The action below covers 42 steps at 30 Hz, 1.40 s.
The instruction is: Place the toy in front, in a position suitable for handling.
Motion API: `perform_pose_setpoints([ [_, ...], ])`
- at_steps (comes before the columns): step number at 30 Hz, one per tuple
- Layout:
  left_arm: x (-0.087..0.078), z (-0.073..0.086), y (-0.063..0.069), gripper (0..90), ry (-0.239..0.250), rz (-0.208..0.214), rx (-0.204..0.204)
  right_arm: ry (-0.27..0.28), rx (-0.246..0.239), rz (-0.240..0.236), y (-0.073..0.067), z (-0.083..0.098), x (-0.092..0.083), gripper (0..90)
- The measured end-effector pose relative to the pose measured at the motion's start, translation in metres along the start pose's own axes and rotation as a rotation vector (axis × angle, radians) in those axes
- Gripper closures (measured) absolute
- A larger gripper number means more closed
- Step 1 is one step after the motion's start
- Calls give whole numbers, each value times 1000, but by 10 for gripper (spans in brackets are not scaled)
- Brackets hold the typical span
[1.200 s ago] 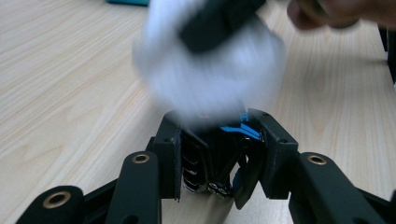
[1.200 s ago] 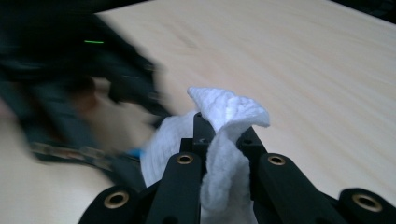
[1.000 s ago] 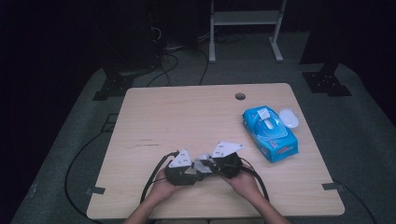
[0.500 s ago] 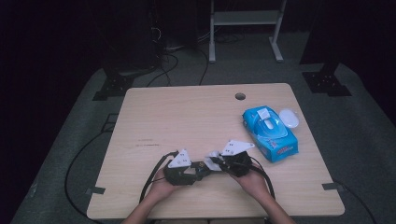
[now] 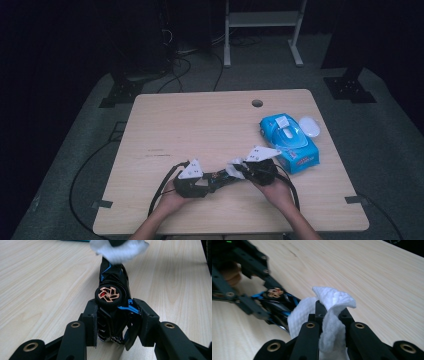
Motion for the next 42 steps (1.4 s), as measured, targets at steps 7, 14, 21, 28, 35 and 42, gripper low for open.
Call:
perform_pose_setpoints([
  [7,0,0,-1,584,3,8,-2,41,122,44,29,14,-22,824],
  [14,0,1,-2,584,3,6,0,25,72,0,17,8,-10,824],
  [21,1,1,-2,584,7,12,-3,62,108,14,24,8,-22,824],
  [28,0,0,-1,584,4,8,10,40,98,-11,23,9,-13,824],
  [35,1,0,-1,584,5,11,9,50,69,-30,12,3,-12,824],
  [42,2,-1,0,584,5,10,7,14,57,-2,10,1,-4,825],
])
Point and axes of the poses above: each handheld gripper's, and its own axes: x roughly forward along the jaws, z roughly out of its underside, y roughly to its right, the point moved 6 cm from there along x, roughly forward along the jaws, and after that the axes turned 14 degrees about -z, right-handed, at the moved point
